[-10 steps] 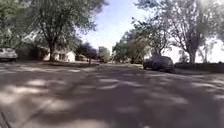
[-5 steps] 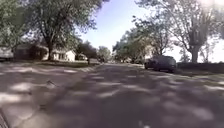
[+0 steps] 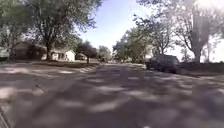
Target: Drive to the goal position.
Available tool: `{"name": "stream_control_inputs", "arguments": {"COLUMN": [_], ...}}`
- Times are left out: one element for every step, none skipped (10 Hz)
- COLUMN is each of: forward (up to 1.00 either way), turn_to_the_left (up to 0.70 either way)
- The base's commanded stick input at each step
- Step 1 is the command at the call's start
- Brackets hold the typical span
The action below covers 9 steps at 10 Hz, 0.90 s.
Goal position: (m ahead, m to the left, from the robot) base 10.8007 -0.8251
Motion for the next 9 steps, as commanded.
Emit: {"name": "stream_control_inputs", "arguments": {"forward": [1.0, 1.0, 1.0, 1.0, 1.0, 1.0, 1.0, 1.0, 1.0], "turn_to_the_left": [0.0, 0.0, 0.0, 0.0, 0.0, 0.0, 0.0, 0.0, 0.0]}}
